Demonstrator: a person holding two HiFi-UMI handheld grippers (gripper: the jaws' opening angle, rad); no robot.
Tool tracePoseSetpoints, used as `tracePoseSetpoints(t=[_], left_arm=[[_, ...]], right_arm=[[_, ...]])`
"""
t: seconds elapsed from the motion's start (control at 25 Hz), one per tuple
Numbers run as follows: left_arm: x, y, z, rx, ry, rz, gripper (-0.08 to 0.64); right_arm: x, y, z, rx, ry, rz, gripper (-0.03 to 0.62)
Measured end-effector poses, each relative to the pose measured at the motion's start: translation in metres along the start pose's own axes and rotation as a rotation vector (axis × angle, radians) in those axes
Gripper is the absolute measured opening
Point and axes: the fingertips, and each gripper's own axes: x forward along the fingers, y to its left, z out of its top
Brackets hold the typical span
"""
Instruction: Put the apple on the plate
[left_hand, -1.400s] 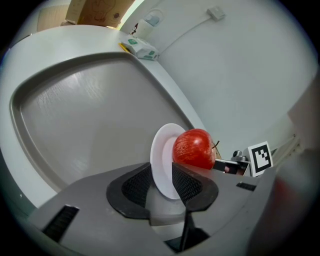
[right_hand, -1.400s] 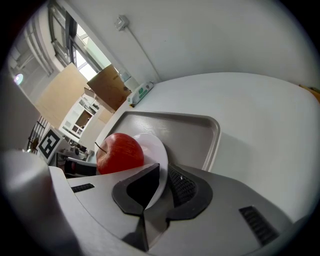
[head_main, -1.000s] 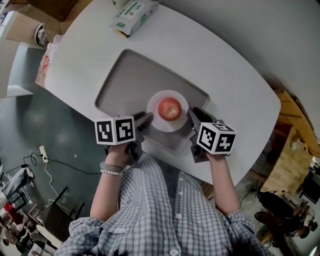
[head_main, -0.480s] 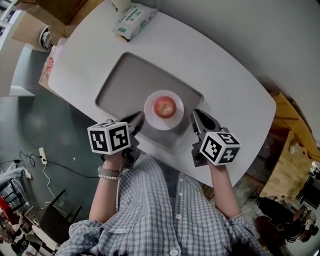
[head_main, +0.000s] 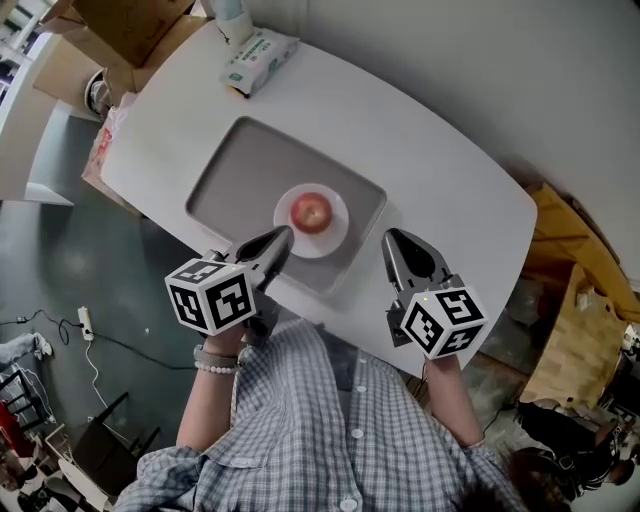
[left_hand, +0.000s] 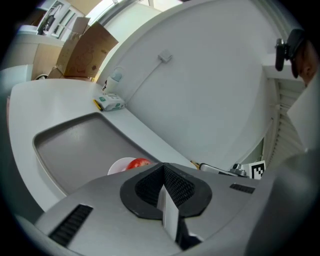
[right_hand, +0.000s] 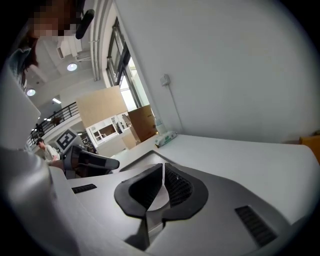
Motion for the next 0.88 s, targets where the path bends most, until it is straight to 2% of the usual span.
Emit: tracePoseSetpoints(t=[0.56,0.68,0.76,0.88], left_arm=[[-0.023,-0.103,0.033,0.269,-0.144,-0.119,0.009],[-0.025,-0.12,0.038,0.28,-0.17,-0.149,0.009],[-0.027,-0.124,0.041,0.278,-0.189,-0.142,0.009],[-0.029,-0.127,0.043,0.264,-0.209,-0.142,0.009]], right_arm=[[-0.078,0.007,0.068,-0.063,-0.257,0.002,0.029],[-0.089,0.004,0.077,-0.116,-0.276,-0.02,0.029],[-0.095,0.001,0.082,-0.148,-0.282,-0.028,0.029],[-0.101,-0.004,0.087,-0.145,-0.298,-0.024,0.028]])
